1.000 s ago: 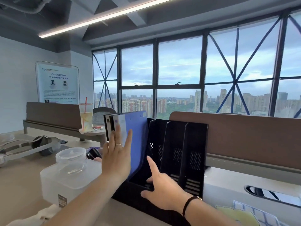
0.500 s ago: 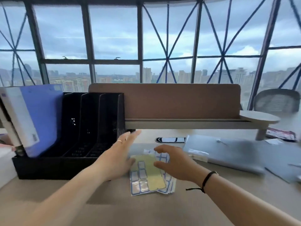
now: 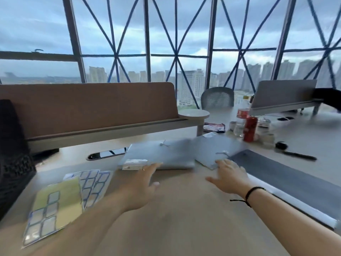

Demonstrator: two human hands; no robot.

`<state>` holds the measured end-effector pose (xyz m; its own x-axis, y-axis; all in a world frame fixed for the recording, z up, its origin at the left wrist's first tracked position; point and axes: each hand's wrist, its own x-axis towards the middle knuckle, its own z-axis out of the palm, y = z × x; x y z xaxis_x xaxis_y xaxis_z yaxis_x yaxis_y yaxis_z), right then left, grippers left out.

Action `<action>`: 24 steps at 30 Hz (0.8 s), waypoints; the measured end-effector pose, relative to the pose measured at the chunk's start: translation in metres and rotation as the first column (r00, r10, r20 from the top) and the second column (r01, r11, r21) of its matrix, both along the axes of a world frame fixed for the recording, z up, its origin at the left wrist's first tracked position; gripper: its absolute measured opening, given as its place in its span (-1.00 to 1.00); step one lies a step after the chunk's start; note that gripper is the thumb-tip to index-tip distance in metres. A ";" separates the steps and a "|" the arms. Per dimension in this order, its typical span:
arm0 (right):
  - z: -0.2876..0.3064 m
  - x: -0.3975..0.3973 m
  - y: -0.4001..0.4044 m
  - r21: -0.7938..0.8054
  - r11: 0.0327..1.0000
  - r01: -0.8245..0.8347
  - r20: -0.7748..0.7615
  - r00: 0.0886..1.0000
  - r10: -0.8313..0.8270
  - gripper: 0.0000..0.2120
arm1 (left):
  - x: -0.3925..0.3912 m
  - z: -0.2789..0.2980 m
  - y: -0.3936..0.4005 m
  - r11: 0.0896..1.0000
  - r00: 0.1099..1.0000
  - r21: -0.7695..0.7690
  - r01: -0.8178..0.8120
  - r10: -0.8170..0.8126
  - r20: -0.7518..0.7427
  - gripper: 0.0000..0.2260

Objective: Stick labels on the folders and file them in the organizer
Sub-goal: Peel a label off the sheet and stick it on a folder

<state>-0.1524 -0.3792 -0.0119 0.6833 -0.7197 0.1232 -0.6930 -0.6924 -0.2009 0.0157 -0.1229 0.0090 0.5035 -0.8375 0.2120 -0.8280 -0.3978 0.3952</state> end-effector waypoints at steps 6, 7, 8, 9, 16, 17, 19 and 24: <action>-0.026 -0.058 -0.056 0.032 0.974 0.222 -0.096 0.971 -0.218 -0.25 | -0.030 -0.020 -0.073 0.994 0.973 -0.003 0.108 -0.106 -0.207 -0.49; -0.029 -0.063 -0.058 0.034 0.977 0.209 -0.100 0.974 -0.204 -0.26 | -0.036 -0.022 -0.084 0.992 0.968 0.002 0.124 -0.120 -0.222 -0.49; -0.030 -0.065 -0.057 0.030 0.982 0.187 -0.106 0.977 -0.183 -0.26 | -0.042 -0.026 -0.096 0.990 0.964 0.005 0.142 -0.137 -0.229 -0.49; -0.030 -0.067 -0.055 0.024 0.986 0.166 -0.116 0.980 -0.162 -0.26 | -0.049 -0.030 -0.106 0.987 0.960 0.004 0.161 -0.156 -0.234 -0.50; -0.009 -0.079 0.001 -0.078 0.996 0.040 -0.236 0.970 -0.057 -0.42 | -0.093 -0.051 -0.152 0.978 0.924 -0.062 0.201 -0.210 -0.318 -0.54; -0.005 -0.082 0.014 -0.100 0.995 -0.006 -0.239 0.971 -0.018 -0.45 | -0.097 -0.051 -0.155 0.978 0.929 -0.081 0.192 -0.207 -0.305 -0.56; 0.002 -0.088 0.044 -0.111 0.988 -0.112 -0.225 0.971 0.084 -0.52 | -0.100 -0.048 -0.156 0.984 0.958 -0.114 0.139 -0.162 -0.236 -0.61; 0.023 -0.096 0.118 0.169 0.911 -0.376 -0.043 0.921 0.388 -0.55 | -0.086 -0.031 -0.128 0.989 0.972 -0.151 0.008 -0.043 -0.229 -0.64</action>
<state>-0.2487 -0.2612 0.0113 0.9125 -0.4079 -0.0295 -0.3989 -0.8717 -0.2846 -0.0701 -0.2510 -0.0221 0.5324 -0.8188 0.2146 -0.7162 -0.3006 0.6299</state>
